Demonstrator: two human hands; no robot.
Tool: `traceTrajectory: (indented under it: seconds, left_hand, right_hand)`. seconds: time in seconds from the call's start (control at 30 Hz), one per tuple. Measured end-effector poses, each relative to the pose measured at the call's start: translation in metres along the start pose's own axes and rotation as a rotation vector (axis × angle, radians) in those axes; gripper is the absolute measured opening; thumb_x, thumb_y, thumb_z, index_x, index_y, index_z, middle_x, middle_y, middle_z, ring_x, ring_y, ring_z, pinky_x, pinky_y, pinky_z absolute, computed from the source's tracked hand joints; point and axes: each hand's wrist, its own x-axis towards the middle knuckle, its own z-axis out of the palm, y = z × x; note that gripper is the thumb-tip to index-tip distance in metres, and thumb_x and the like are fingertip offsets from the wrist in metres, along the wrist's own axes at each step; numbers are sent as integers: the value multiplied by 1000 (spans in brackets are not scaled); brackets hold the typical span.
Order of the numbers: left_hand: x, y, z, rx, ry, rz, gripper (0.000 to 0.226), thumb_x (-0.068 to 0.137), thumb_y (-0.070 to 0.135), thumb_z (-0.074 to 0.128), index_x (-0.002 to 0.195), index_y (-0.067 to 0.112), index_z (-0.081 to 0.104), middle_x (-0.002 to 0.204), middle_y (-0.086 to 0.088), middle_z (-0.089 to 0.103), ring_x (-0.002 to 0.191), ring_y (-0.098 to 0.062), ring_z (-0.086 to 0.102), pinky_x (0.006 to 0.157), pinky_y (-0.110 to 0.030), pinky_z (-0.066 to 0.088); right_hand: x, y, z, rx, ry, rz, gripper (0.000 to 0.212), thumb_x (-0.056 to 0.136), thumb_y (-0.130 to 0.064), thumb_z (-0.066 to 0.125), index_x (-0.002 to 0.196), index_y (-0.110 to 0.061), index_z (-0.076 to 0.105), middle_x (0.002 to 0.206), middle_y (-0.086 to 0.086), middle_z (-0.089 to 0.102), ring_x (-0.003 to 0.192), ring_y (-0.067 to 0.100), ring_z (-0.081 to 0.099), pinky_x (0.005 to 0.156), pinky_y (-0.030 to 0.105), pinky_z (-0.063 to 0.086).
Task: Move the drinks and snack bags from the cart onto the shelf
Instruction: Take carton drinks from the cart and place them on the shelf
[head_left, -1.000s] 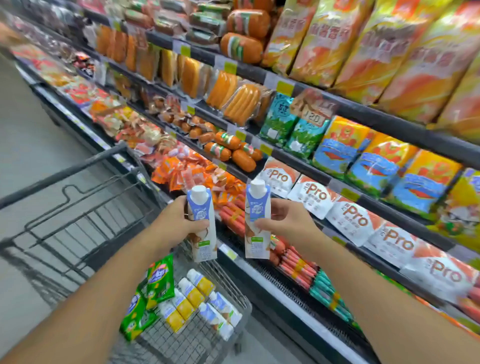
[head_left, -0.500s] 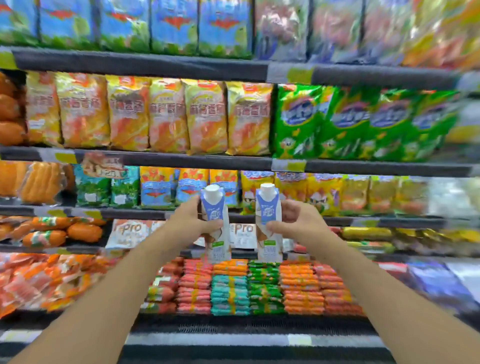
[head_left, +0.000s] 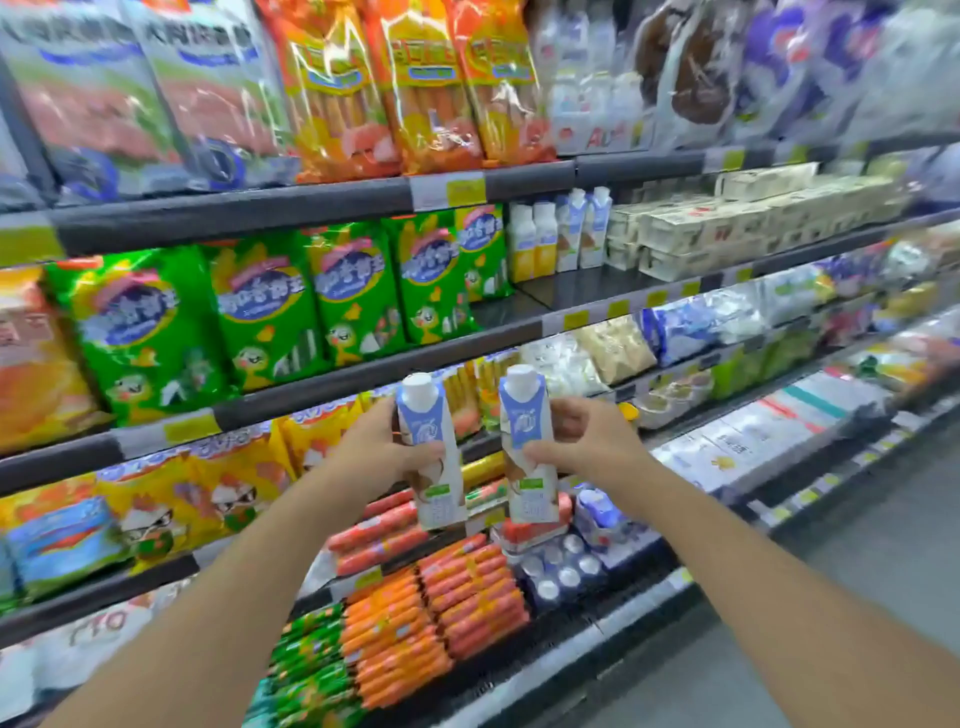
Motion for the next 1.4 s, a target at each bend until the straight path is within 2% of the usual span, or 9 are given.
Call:
traceTrajectory:
  seconds: [0.23, 0.37, 0.53, 0.67, 0.77, 0.9, 1.07, 1.23, 1.4]
  left_hand:
    - [76, 38, 110, 32, -166, 23, 41, 83, 3, 75, 119, 10, 57, 100, -10, 71, 87, -25, 69, 73, -39, 58]
    - [121, 54, 152, 40, -221, 54, 38, 83, 4, 75, 116, 15, 59, 101, -6, 72, 90, -26, 70, 70, -37, 57]
    - [187, 78, 180, 26, -256, 135, 42, 83, 2, 74, 120, 12, 59, 104, -9, 72, 88, -25, 70, 71, -37, 56]
    - [240, 104, 183, -13, -275, 171, 41, 83, 4, 75, 119, 12, 59, 104, -9, 72, 88, -24, 71, 72, -36, 56]
    - [273, 124, 182, -18, -287, 193, 38, 84, 2, 73, 118, 9, 57, 96, -10, 70, 82, -24, 69, 70, -38, 55]
    - [310, 143, 173, -22, -214, 203, 33, 84, 1, 73, 113, 7, 58, 91, -15, 70, 79, -27, 68, 69, -42, 57]
    - [345, 151, 162, -5, -59, 182, 31, 82, 2, 76, 107, 12, 60, 93, -10, 73, 79, -26, 70, 79, -45, 59]
    - [367, 153, 164, -7, 36, 170, 33, 81, 6, 77, 110, 10, 62, 94, -6, 73, 86, -27, 69, 80, -47, 58]
    - [390, 160, 184, 13, 194, 144, 46, 79, 6, 79, 119, 14, 58, 106, -4, 72, 98, -23, 70, 90, -48, 57]
  right_hand:
    - [8, 27, -113, 23, 146, 52, 31, 74, -13, 84, 98, -28, 70, 99, -3, 77, 94, 17, 73, 81, 37, 60]
    - [29, 43, -153, 41, 209, 65, 30, 75, -7, 82, 91, -28, 70, 94, -6, 77, 91, 13, 73, 80, 34, 60]
    - [77, 49, -195, 26, 247, 67, 34, 74, -6, 82, 99, -25, 69, 98, -3, 77, 89, 13, 72, 72, 27, 59]
    - [125, 41, -225, 21, 282, 72, 38, 75, -10, 83, 110, -16, 69, 103, 3, 76, 96, 21, 73, 82, 41, 60]
    - [159, 32, -242, 24, 287, 46, 34, 77, -9, 81, 106, -21, 69, 103, 3, 77, 95, 22, 73, 79, 40, 61]
    - [202, 19, -256, 42, 259, 10, 36, 80, -10, 79, 114, -17, 67, 106, 1, 76, 95, 18, 73, 73, 28, 59]
    - [255, 12, -264, 16, 205, -13, 40, 81, -9, 77, 119, -14, 64, 108, 1, 75, 99, 19, 72, 84, 38, 60]
    - [303, 16, -273, 43, 126, -27, 37, 83, -8, 75, 117, -15, 63, 109, 2, 74, 99, 22, 72, 84, 48, 59]
    - [351, 19, -286, 11, 55, -62, 39, 82, -4, 74, 118, -13, 62, 107, 1, 74, 100, 18, 70, 91, 41, 57]
